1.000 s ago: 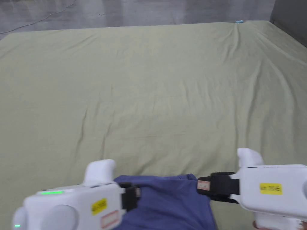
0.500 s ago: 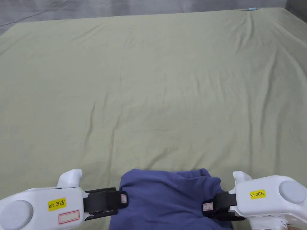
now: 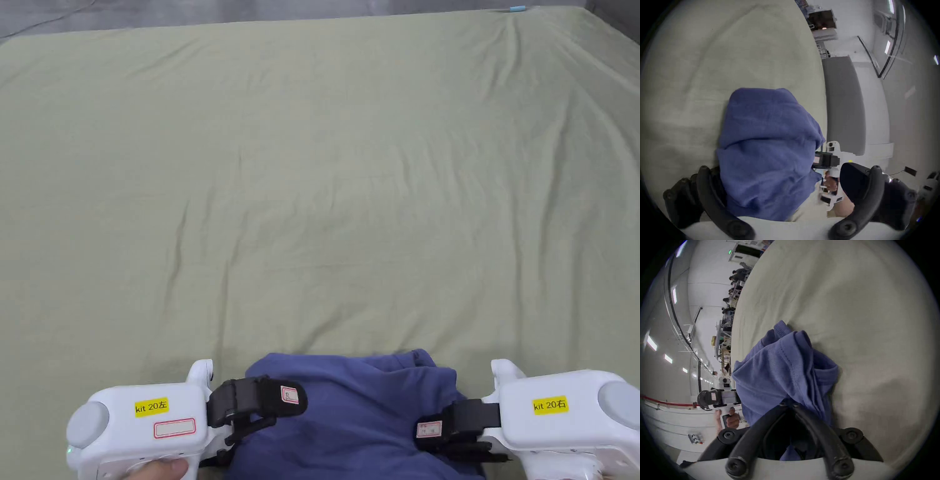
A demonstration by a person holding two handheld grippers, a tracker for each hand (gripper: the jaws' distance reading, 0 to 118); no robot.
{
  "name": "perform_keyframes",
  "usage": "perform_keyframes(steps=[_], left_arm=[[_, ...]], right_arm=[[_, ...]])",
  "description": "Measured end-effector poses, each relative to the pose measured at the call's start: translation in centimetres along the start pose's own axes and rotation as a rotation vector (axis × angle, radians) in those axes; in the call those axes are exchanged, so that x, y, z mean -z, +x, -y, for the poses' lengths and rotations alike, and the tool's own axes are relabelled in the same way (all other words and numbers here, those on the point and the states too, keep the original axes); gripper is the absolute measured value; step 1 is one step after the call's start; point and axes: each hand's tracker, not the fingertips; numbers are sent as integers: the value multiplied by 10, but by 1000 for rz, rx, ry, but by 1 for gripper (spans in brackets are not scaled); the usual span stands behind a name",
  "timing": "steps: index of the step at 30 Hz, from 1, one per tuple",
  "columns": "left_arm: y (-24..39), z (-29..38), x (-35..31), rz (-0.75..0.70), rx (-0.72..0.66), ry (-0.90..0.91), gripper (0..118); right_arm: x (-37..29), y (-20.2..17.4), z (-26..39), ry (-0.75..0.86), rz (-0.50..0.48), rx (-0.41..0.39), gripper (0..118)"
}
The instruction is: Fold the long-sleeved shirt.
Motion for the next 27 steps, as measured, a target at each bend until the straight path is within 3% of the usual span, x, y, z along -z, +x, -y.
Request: perform_keyframes(steps=[1,2,3,4,6,10,18,21,27], left_arm=[[2,4,-2,-13,11,-1,112],[3,6,-3,-57,38,1,98],[-1,5,-4,-110,34,13,64],[-11,7,1,-55,-28,-1,4],[-16,14,6,12,-107,-21,3],[-4,16,-14,4,-49,51,3],[50,20,-104,-175,95,129,3],[58,14,-152,-238,133,156,3],[38,-10,-247,-527,109,241,3]], right_arm=[[-1,-2,0,1,6,-8,0],[-1,-3,0,1,11,-13,0],[-2,-4,1,2,14,-16,0],[-3,-5,2,3,13,-18,0],[-4,-9,5,14,11,-9,0],[-6,-21,17,17,-99,10,0],[-6,-89,30,47,-36,-222,0],[12,-126,38,55,-58,-245,0],[74,-215,65,3,-92,-409,0]])
